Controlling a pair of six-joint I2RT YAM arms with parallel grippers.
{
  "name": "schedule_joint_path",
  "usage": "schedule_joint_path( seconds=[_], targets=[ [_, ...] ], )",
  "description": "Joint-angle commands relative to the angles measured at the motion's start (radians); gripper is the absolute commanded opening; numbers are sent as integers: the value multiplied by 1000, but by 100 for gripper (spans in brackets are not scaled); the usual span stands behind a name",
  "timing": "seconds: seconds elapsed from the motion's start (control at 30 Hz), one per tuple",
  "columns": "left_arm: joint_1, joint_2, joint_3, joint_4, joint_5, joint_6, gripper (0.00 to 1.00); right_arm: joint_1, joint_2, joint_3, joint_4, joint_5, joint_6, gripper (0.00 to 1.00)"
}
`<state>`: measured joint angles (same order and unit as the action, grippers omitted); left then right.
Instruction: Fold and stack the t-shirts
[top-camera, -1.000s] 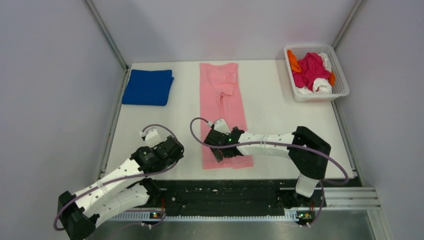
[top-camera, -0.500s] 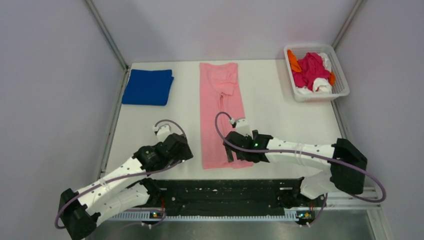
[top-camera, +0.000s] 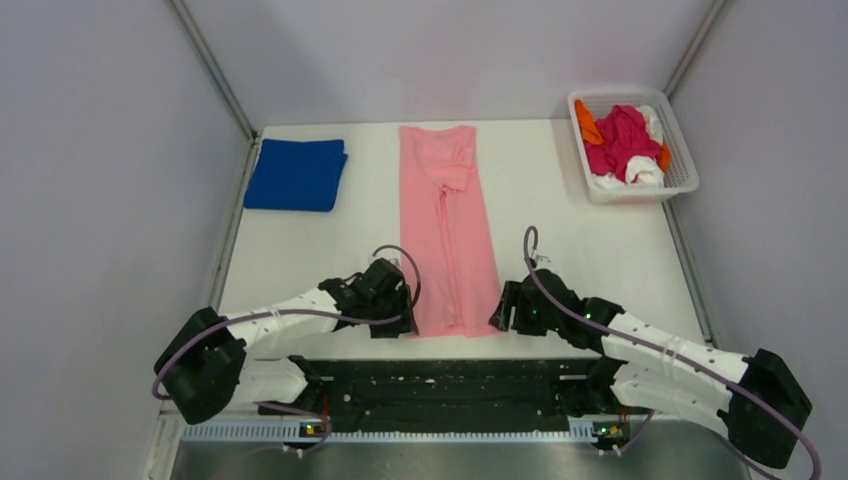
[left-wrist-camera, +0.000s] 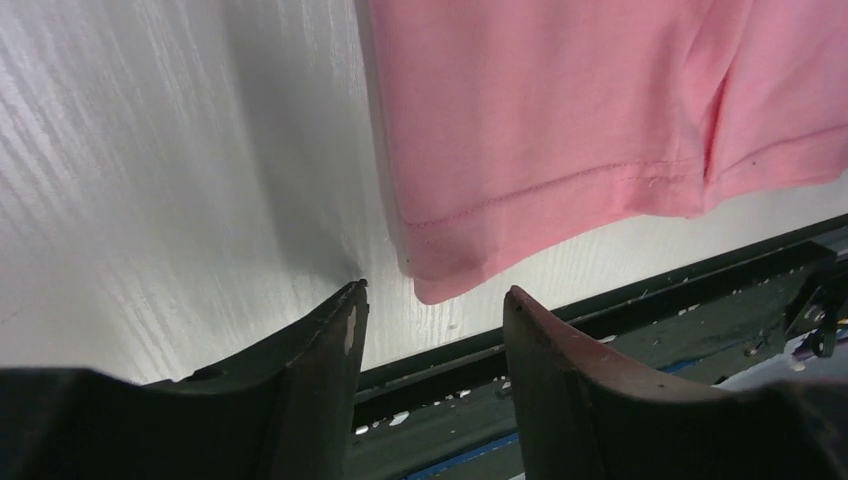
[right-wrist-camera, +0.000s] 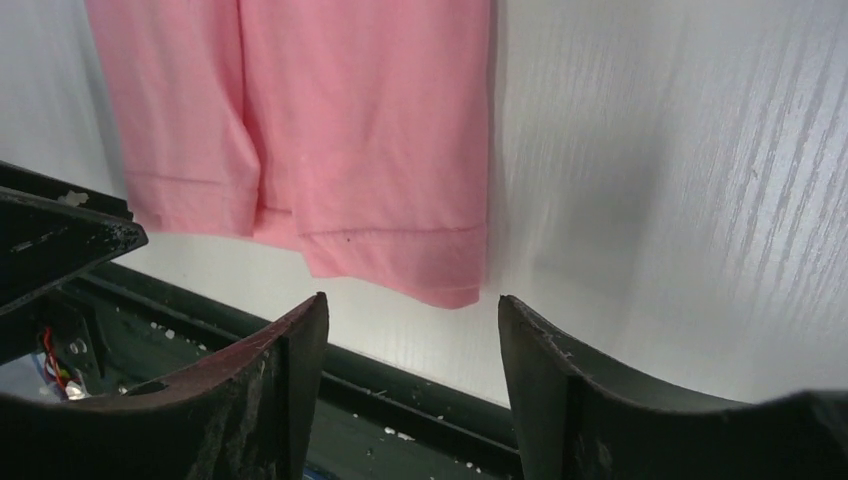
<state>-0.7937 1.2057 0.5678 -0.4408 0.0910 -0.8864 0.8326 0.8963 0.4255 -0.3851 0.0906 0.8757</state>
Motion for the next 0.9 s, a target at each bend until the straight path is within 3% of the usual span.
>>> schedule_joint_path(
  seconds=[0.0,0.2,0.47,0.57,0.7,0.87],
  targets=[
    [0,35,-12,82,52,12,54,-16,12,-20,52,-48,20,61],
    [0,68,-24,117,75,3,38,-41,83,-35,95,-41,-9,53],
    [0,97,-15,119,58,6,29,-45,143,-41,135,-84,-24,39],
    [0,92,-16,116,57,6,0,-45,147,-42,128,-110,-28,25],
    [0,31,-56,127,73,8,0,-46,122,-56,127,-151,-34,3],
    [-3,-97,-125,98,155,-14,0,-21,20,-81,61,-197,2,0]
  ],
)
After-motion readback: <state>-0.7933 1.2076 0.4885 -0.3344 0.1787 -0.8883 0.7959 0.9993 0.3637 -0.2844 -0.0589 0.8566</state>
